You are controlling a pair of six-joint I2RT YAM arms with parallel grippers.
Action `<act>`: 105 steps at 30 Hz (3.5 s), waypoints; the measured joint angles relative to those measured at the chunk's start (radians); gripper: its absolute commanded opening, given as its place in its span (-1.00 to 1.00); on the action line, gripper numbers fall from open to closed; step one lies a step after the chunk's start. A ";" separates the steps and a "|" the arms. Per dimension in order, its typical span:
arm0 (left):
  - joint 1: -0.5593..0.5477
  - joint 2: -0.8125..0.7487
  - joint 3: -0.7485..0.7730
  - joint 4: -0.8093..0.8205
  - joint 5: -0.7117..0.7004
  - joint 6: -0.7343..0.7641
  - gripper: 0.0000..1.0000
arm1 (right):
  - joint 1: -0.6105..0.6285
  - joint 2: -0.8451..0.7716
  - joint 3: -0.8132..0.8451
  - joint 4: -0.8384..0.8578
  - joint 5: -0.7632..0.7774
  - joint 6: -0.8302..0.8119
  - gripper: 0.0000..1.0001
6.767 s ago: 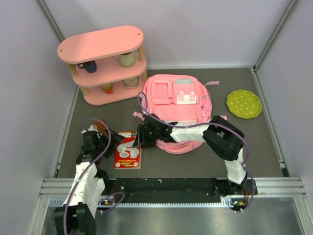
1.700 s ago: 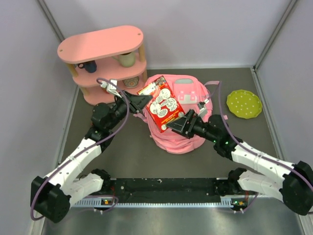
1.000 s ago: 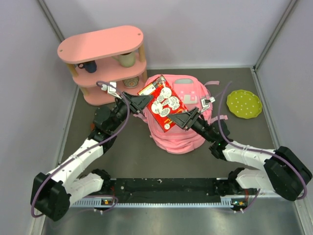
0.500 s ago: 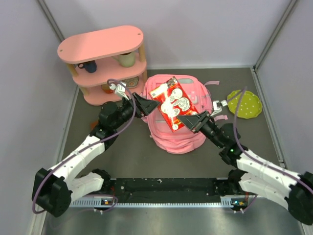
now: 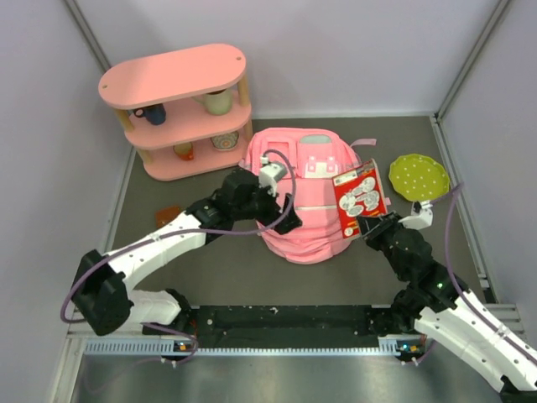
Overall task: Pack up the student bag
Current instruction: Pick up the book from the center of the board, then place the book in the student bag.
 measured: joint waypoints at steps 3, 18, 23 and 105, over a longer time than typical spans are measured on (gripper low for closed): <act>-0.083 0.064 0.055 -0.070 -0.005 0.118 0.83 | -0.002 -0.053 0.033 -0.122 0.074 -0.010 -1.00; -0.179 0.317 0.237 -0.294 0.042 0.434 0.44 | -0.002 -0.135 0.086 -0.295 0.179 -0.002 -1.00; -0.194 0.368 0.245 -0.310 0.061 0.441 0.40 | -0.002 -0.135 0.086 -0.296 0.178 0.006 -1.00; -0.159 0.272 0.606 -0.341 -0.343 0.111 -1.00 | -0.005 -0.005 -0.094 -0.047 -0.313 0.366 -1.00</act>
